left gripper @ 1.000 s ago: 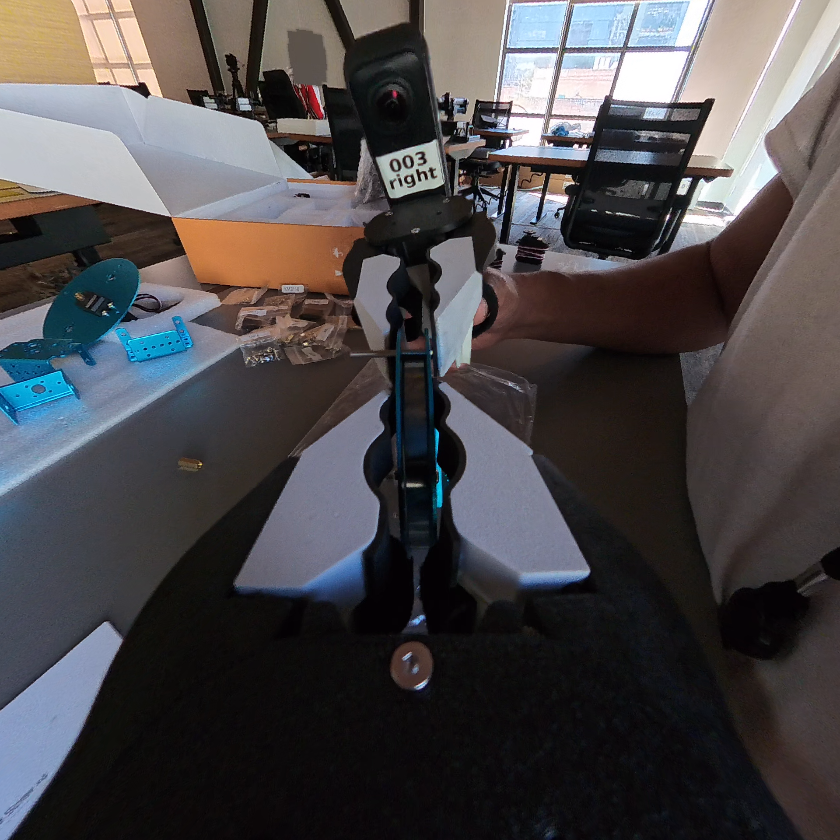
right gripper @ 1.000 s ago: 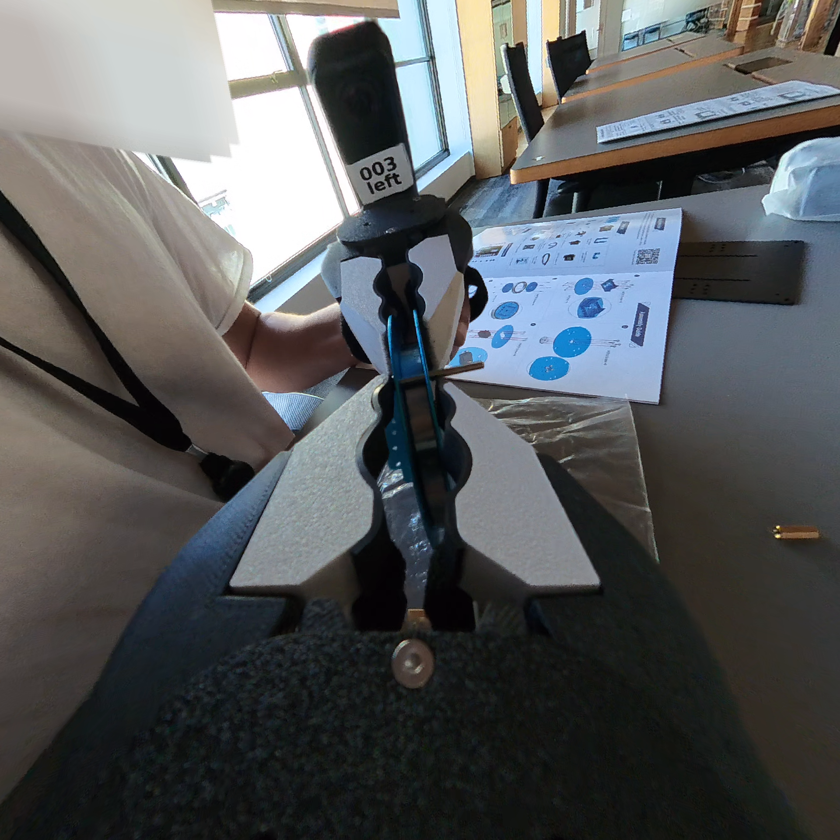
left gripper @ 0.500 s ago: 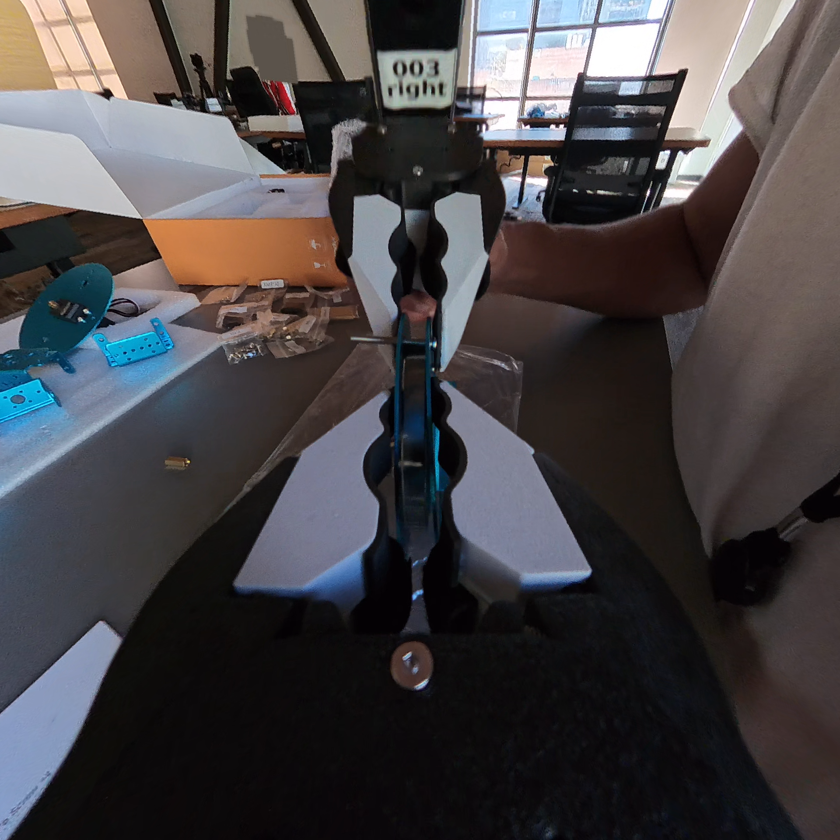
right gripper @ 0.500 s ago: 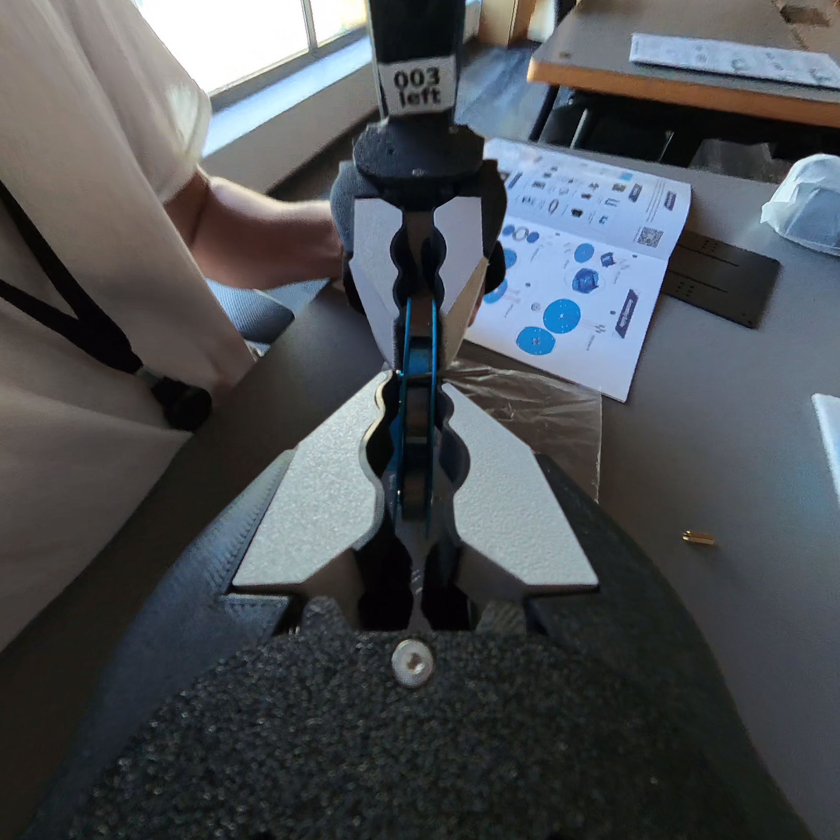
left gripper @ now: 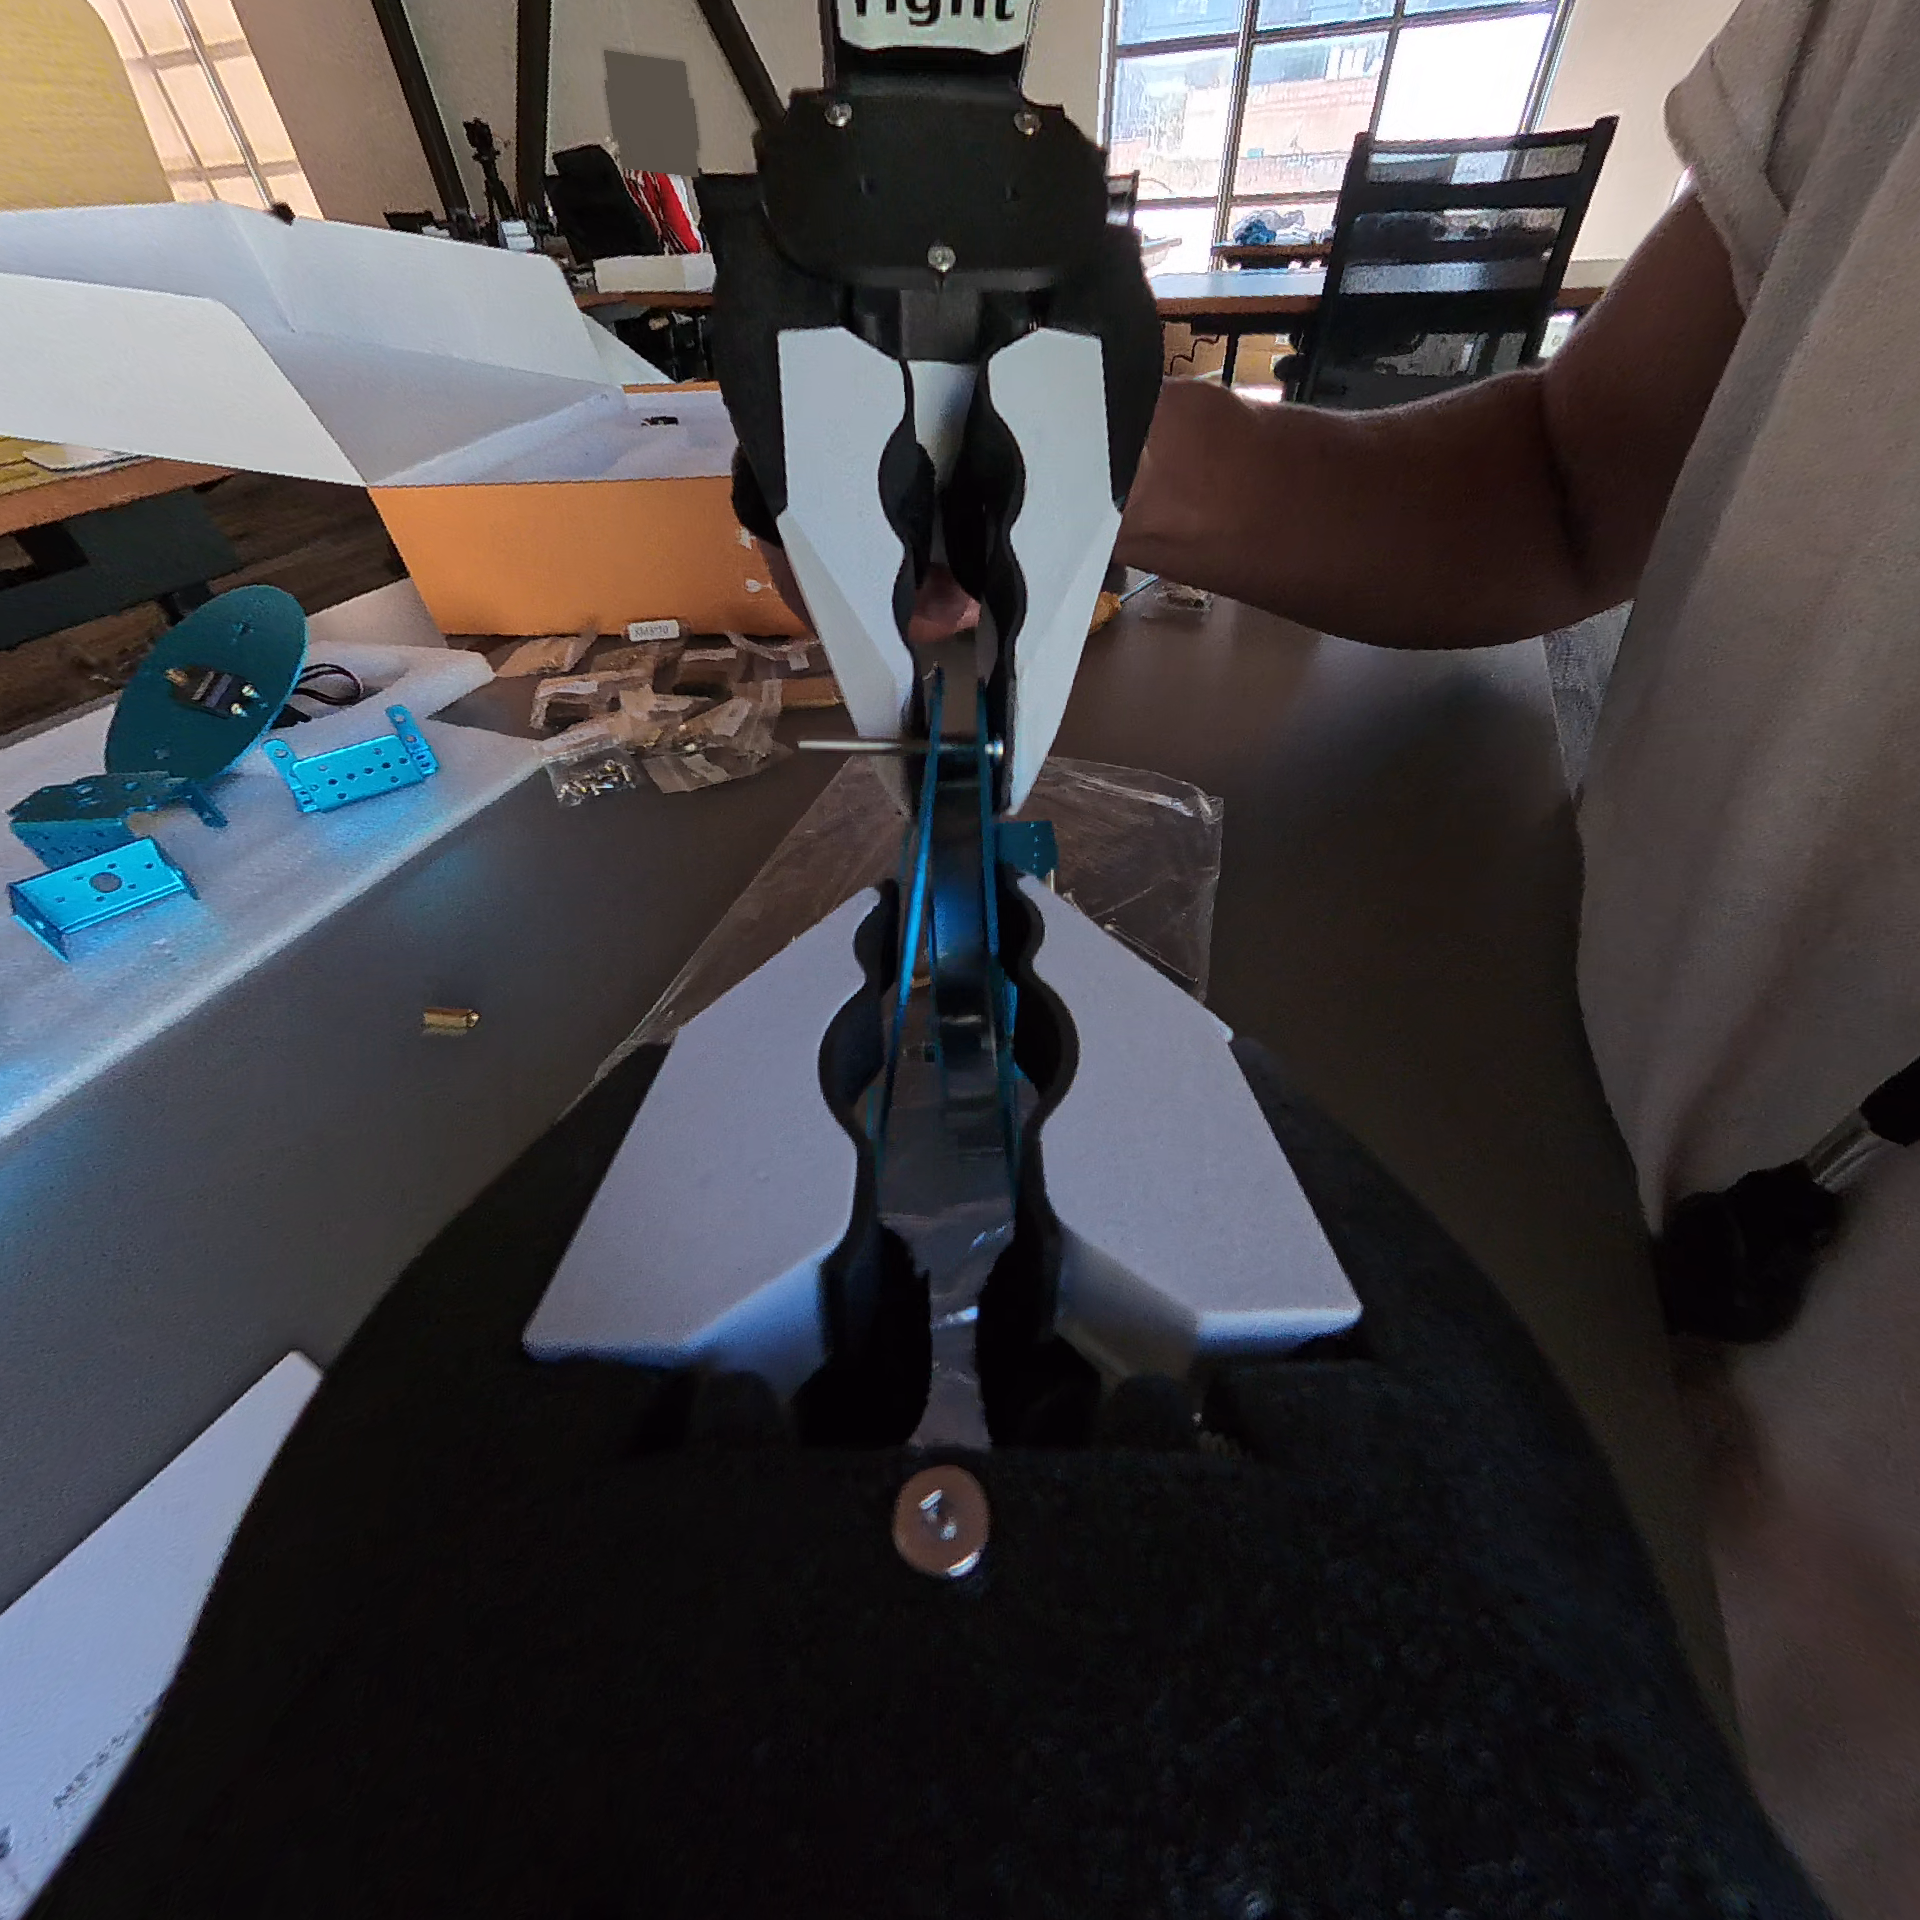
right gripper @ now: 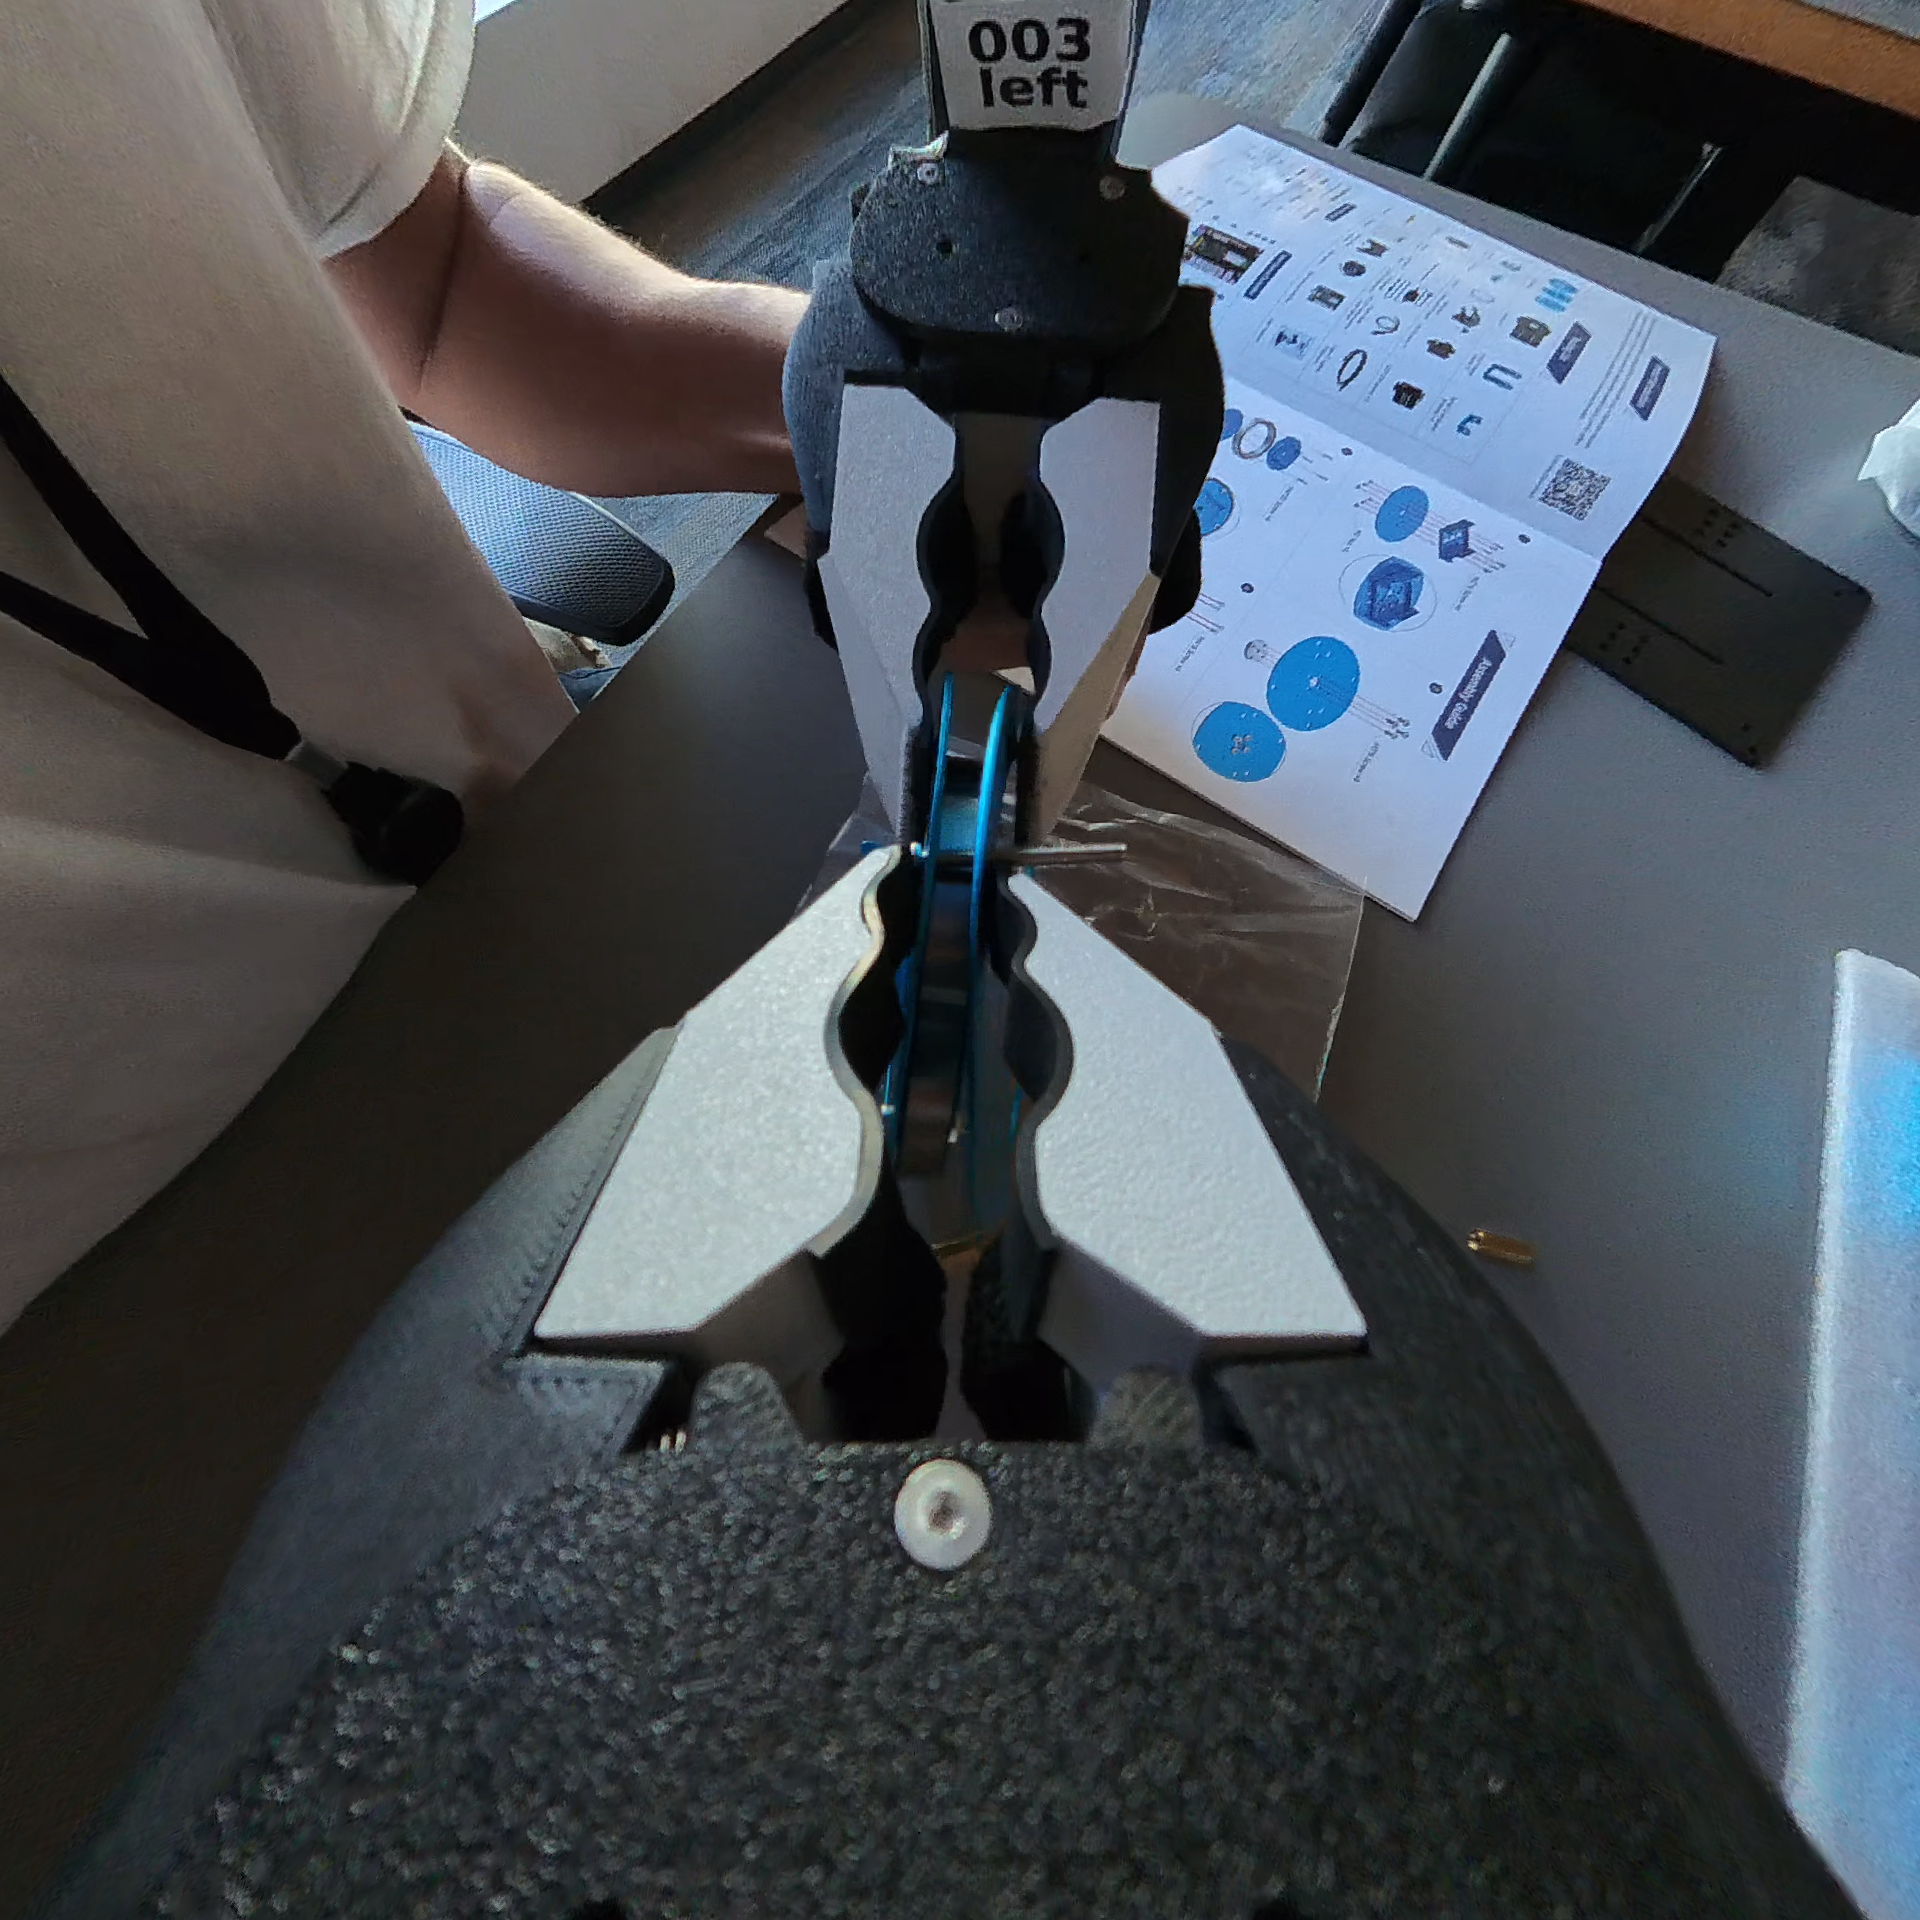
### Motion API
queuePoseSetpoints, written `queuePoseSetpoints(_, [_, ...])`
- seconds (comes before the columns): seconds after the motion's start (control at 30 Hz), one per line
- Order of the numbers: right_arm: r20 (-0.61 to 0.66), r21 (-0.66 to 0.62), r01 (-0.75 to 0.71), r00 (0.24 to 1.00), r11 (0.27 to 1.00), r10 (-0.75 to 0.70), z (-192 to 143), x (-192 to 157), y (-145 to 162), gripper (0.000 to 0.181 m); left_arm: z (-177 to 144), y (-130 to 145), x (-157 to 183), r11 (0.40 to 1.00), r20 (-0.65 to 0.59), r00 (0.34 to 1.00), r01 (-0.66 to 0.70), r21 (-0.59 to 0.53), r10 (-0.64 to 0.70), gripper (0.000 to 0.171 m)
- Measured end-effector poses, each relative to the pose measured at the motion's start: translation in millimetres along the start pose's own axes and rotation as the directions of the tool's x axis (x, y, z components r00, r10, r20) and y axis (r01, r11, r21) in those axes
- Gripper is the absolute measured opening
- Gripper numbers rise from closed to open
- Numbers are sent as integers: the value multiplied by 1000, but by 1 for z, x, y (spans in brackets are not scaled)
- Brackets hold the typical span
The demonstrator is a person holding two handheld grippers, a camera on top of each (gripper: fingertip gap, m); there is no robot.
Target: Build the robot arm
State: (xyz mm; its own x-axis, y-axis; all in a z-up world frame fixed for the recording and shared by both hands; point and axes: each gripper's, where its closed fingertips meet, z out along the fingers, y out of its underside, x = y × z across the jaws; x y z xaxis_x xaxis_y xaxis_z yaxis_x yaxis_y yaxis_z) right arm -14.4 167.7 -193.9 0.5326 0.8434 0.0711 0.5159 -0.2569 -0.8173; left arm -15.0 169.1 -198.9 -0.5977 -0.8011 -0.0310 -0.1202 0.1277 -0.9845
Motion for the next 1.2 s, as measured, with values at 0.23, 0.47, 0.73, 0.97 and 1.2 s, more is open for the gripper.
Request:
queuePoseSetpoints(0.23, [15, -49, 6, 1000, 999, -5, 3, 6, 6, 10, -2, 8, -1, 998, -19, 999, 47, -28, -48, 13])
queuePoseSetpoints(0.47, [23, -42, -16, 1000, 999, 17, 5, 9, 9, 10, 1, 16, -2, 993, -50, 995, 88, -82, -92, 13])
queuePoseSetpoints(0.73, [33, -136, -114, 992, 984, 120, 0, 5, 13, 12, 6, 15, -1, 988, 4, 1000, -22, -151, 23, 12])
queuePoseSetpoints(0.97, [-1, -268, -110, 994, 957, 113, -1, 0, 21, 10, 10, 18, 3, 978, 14, 998, -64, -199, 68, 12])
queuePoseSetpoints(1.2, [6, -223, -136, 990, 965, 141, -6, 0, 25, 10, 15, 15, 3, 981, -2, 999, -38, -191, 38, 12])
